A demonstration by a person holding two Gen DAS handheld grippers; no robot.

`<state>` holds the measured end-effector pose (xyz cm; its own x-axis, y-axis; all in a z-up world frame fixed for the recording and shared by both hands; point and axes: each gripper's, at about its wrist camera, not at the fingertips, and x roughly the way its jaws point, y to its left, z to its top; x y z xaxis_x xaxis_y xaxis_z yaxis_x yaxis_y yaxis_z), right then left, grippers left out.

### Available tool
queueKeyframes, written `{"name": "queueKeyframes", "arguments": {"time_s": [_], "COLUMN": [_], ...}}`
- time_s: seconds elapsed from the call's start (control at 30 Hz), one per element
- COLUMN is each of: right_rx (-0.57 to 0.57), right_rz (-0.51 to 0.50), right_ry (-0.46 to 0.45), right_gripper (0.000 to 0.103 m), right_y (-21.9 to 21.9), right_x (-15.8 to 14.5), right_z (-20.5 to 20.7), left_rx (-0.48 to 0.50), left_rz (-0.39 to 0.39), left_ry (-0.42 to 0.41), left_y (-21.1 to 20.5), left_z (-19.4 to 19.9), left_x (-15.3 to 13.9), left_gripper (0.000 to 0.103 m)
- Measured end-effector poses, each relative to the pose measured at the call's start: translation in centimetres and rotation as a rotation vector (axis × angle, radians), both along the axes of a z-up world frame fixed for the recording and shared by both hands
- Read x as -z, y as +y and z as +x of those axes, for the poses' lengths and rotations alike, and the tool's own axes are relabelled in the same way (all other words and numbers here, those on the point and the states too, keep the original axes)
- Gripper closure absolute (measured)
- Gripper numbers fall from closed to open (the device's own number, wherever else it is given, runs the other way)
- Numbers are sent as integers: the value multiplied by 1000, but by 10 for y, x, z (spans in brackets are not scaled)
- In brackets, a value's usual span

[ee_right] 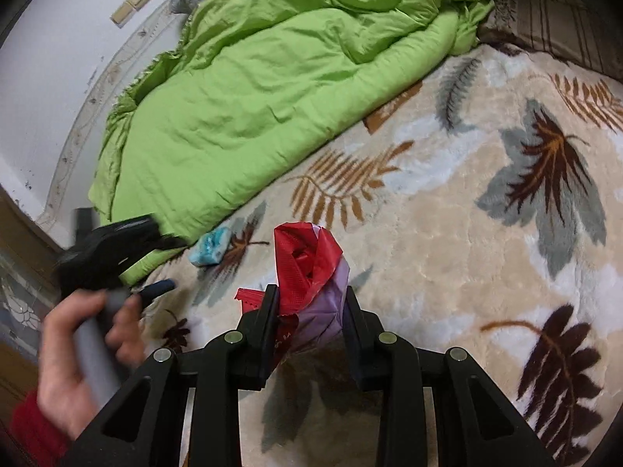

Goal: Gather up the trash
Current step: 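Grasp the red plastic bag with the right tool while the left tool grasps the blue tissue pack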

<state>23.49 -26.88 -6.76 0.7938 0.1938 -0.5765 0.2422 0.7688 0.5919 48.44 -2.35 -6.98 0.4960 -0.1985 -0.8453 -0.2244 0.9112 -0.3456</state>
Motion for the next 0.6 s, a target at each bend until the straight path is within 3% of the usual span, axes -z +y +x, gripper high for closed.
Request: {"name": "queueKeyframes", "arguments": {"time_s": [0.1, 0.2, 0.27, 0.33, 0.37, 0.4, 0.5, 0.6], "right_rx": [9, 14, 11, 11, 10, 10, 3, 4], "right_rz": [8, 29, 36, 31, 28, 27, 22, 11], "right_ry": [-23, -32, -31, -32, -31, -31, -30, -38], "right_gripper": [70, 70, 70, 70, 70, 70, 70, 70], "right_y": [-4, -8, -9, -9, -8, -8, -6, -5], "right_x": [-5, -6, -6, -6, -6, -6, -6, -9], "right_z": [-3, -3, -3, -3, -2, -2, -1, -2], "left_rx": [-23, -47, -5, 93, 120, 134, 186, 221], "left_rz": [30, 81, 122, 241, 271, 286, 296, 259], "left_ry": [27, 69, 108, 81, 71, 45, -10, -46], "left_y": [-10, -19, -27, -42, -46, -46, -36, -17], "left_z": [24, 39, 46, 44, 42, 36, 20, -1], "left_x": [8, 20, 33, 37, 38, 37, 33, 29], "left_gripper": [26, 23, 23, 23, 26, 40, 66, 73]}}
